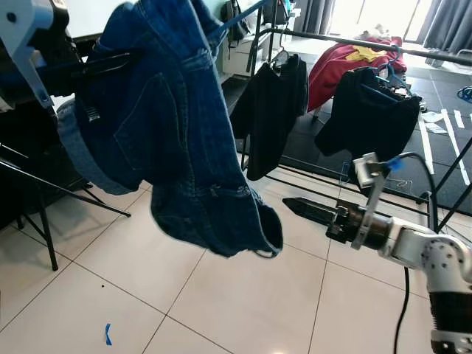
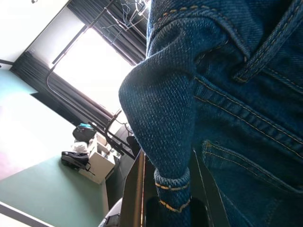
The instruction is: Hang hanger
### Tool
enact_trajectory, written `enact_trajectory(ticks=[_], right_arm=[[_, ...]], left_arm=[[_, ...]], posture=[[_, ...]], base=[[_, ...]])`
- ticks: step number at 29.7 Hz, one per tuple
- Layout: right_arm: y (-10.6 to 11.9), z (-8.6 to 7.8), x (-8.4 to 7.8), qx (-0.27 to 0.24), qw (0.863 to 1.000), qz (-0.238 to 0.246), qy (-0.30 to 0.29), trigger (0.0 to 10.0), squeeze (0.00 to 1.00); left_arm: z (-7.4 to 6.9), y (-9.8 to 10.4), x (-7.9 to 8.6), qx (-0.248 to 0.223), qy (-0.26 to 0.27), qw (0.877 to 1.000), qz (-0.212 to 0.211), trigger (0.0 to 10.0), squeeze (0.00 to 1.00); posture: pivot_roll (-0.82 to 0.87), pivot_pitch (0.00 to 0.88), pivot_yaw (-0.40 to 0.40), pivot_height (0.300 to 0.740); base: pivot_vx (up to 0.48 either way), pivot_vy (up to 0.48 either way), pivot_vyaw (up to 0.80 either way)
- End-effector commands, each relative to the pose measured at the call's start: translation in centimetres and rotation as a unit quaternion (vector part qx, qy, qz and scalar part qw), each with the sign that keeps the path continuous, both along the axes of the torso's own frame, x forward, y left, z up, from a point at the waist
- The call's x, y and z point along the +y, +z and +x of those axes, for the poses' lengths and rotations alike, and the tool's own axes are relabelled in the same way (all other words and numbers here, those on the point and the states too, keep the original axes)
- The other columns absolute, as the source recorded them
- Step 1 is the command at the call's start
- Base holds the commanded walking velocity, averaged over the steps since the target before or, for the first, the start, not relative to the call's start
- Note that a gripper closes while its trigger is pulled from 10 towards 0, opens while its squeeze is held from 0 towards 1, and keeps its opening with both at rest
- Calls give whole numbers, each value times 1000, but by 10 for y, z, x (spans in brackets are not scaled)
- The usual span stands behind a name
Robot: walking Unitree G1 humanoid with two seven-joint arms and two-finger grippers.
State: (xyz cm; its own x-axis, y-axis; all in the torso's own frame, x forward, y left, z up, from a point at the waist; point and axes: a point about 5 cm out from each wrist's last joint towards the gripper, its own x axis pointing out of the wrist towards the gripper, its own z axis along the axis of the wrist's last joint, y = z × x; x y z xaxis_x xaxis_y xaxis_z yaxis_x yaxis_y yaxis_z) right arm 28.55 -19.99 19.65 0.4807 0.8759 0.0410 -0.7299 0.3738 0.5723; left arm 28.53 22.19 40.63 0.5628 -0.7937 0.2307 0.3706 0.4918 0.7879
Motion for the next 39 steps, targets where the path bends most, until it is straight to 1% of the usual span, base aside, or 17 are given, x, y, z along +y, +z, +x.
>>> enact_trajectory(ticks=[1,8,9,10,11,13,20,22,23,26,27,31,32,33,34,37,39], right_arm=[[1,-5,7,-18,999,-10,28,10000,1000],[-4,-12,11,-19,998,-35,50,10000,1000],[-7,-12,12,-15,997,-53,51,10000,384],[-7,-12,12,-15,997,-53,51,10000,384],[-12,-12,11,-9,996,-74,49,10000,0],[-12,-12,11,-9,996,-74,49,10000,0],[-28,-9,7,23,988,-149,29,10000,0],[-28,-9,7,23,988,-149,29,10000,0],[-34,-6,4,39,985,-167,13,8824,0],[-34,-6,4,39,985,-167,13,8824,0],[-38,-1,1,57,983,-176,-9,2667,0],[-38,-1,1,57,983,-176,-9,2667,0],[-41,2,0,67,982,-172,-24,0,0],[-41,2,0,67,982,-172,-24,0,0],[-37,9,-2,63,988,-135,-50,0,0],[-37,9,-2,63,988,-135,-50,0,0],[-31,12,-2,49,992,-105,-54,0,0]], left_arm=[[-6,10,-6,-23,-14,1000,-13,1020,0],[-8,14,-9,-26,-18,999,-11,941,0],[-9,15,-9,-27,-19,999,-10,941,0],[-9,15,-9,-27,-19,999,-10,941,0],[-9,16,-9,-28,-19,999,-9,941,0],[-9,16,-9,-28,-19,999,-9,941,0],[-11,19,-11,-34,-22,999,-10,941,0],[-11,19,-11,-34,-22,999,-10,941,0],[-12,21,-12,-37,-22,999,-11,941,0],[-12,21,-12,-37,-22,999,-11,941,0],[-13,24,-12,-42,-22,999,-12,863,0],[-13,24,-12,-42,-22,999,-12,863,0],[-15,27,-13,-47,-24,998,-15,824,0],[-15,27,-13,-47,-24,998,-15,824,0],[-19,32,-14,-53,-30,998,-23,824,0],[-19,32,-14,-53,-30,998,-23,824,0],[-19,32,-14,-52,-32,998,-27,784,0]], posture=[[-63,12,-2,740],[-61,12,-2,740],[-61,13,-2,740],[-61,13,-2,740],[-61,13,-3,740],[-61,13,-3,740],[-62,15,-4,740],[-62,15,-4,740],[-62,16,-3,740],[-62,16,-3,740],[-59,16,-4,740],[-59,16,-4,740],[-57,17,-4,740],[-57,17,-4,740],[-54,19,-3,740],[-54,19,-3,740],[-53,18,-6,740]], base=[[0,0,0],[0,0,0],[0,0,0],[0,0,0],[0,0,0],[0,0,0],[0,0,0],[0,0,0],[0,0,0],[0,0,0],[0,0,0],[0,0,0],[0,0,0],[0,0,0],[0,0,0],[0,0,0],[0,0,0]])
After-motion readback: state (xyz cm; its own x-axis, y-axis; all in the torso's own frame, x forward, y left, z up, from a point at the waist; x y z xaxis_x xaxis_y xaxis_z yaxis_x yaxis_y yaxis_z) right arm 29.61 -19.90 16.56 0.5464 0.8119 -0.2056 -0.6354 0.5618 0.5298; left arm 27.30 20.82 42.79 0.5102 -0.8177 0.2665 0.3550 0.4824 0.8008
